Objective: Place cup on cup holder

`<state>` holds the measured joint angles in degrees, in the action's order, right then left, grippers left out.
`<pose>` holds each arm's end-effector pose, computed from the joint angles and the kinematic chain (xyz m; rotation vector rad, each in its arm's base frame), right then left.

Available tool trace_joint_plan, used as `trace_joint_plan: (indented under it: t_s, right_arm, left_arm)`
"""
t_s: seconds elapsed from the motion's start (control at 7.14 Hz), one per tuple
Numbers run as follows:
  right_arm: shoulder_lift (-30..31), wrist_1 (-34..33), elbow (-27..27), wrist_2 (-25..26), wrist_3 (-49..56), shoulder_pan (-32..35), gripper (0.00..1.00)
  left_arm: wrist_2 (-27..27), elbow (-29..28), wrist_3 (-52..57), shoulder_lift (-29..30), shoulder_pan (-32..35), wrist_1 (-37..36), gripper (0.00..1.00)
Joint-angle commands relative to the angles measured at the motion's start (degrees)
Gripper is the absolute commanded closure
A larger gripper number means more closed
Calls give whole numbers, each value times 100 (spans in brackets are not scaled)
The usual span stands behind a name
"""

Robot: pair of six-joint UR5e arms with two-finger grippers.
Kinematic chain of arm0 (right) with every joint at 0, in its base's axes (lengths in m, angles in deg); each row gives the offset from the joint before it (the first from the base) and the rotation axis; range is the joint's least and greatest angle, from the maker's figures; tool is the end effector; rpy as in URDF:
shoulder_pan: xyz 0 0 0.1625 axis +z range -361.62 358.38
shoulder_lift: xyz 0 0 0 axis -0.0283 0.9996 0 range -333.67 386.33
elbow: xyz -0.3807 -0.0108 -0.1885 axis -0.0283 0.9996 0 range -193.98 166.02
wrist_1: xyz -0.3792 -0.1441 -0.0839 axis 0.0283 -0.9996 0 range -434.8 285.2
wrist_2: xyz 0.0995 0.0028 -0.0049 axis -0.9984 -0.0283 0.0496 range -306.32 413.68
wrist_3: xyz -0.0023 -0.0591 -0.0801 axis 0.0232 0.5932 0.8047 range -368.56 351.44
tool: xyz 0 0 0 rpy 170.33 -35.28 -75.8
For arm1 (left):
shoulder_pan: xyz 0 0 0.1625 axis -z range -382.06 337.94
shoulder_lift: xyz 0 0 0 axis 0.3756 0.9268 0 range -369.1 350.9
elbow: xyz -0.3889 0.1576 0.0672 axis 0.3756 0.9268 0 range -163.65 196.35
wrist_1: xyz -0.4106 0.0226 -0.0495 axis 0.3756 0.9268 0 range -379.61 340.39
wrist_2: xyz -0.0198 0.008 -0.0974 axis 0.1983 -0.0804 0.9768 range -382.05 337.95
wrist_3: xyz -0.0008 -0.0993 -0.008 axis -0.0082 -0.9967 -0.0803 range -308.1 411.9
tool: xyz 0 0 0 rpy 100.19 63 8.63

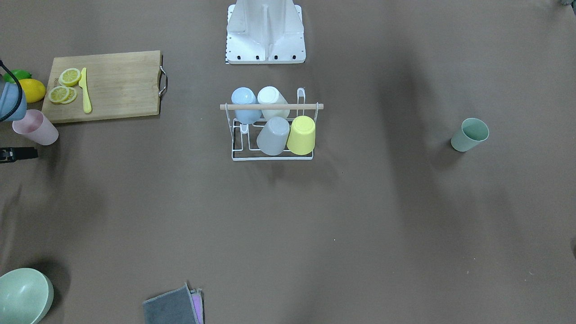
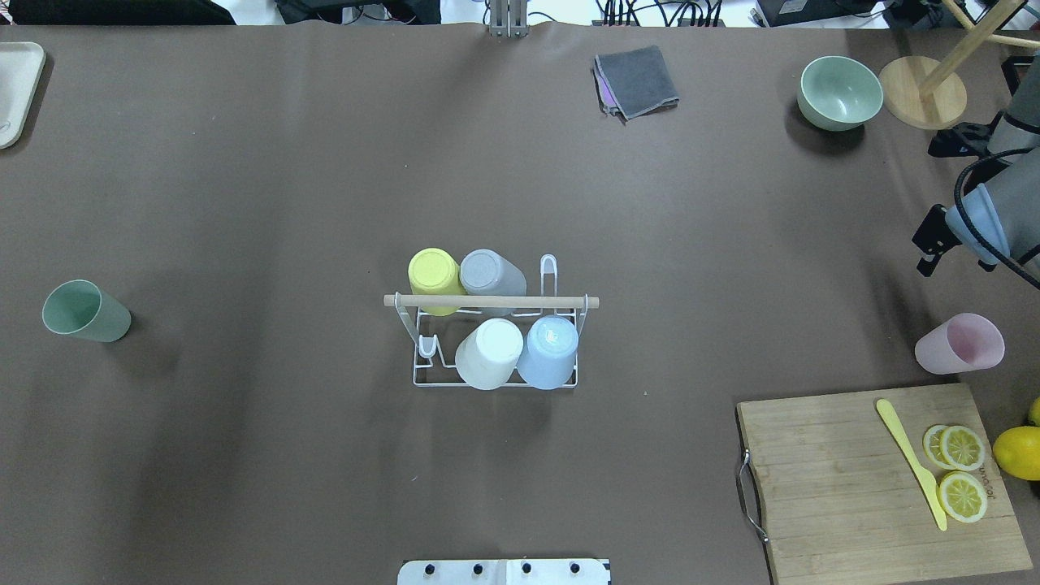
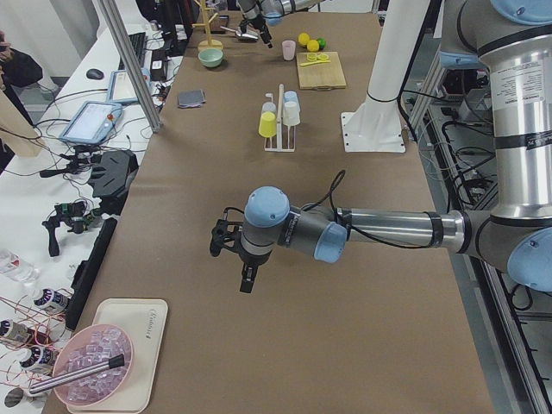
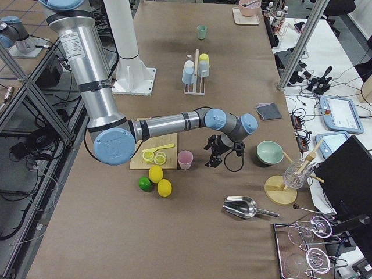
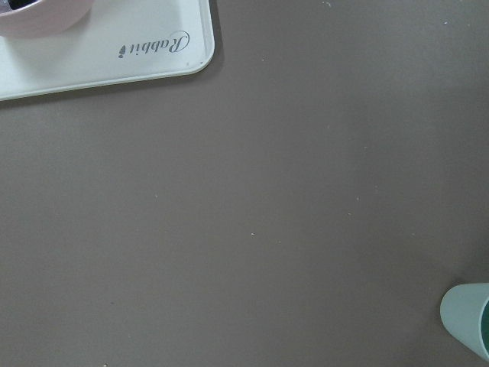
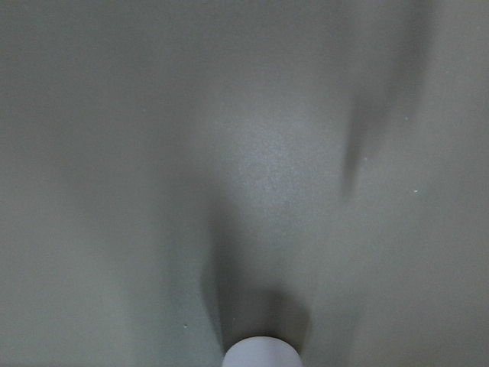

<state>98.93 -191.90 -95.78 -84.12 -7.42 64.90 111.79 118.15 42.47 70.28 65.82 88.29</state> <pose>-0.1798 -0.5636 0.5995 -0.4498 -0.7567 -0.2715 -0.0483 -0.4335 0.6074 0.2384 0.7854 0.0072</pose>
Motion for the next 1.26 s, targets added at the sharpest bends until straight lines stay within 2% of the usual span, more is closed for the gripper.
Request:
trace_joint_plan:
  t_s: [0.0, 0.28, 0.42, 0.7, 0.84, 1.12]
  right_arm:
    - [-62, -451, 164, -54, 324, -86, 2]
    - [-114, -812, 243, -63, 527, -226, 3]
    - [-97, -918, 270, -54, 580, -349, 3]
    - [-97, -1191, 392, -54, 965, -526, 3]
    - [-62, -1323, 410, -54, 1185, -544, 3]
    - [-88, -1368, 576, -54, 1205, -605, 3]
  left_arm:
    - [-112, -160, -16, -10, 1, 12, 2]
    - [-121, -440, -86, -19, 1, 12, 2]
    - [-130, -459, -504, 33, 1, -14, 2]
    - [-139, -520, -596, 86, 106, -67, 2]
    - [-148, -773, -605, 339, 106, -67, 2]
    - [-148, -2008, -614, 1565, 124, -347, 3]
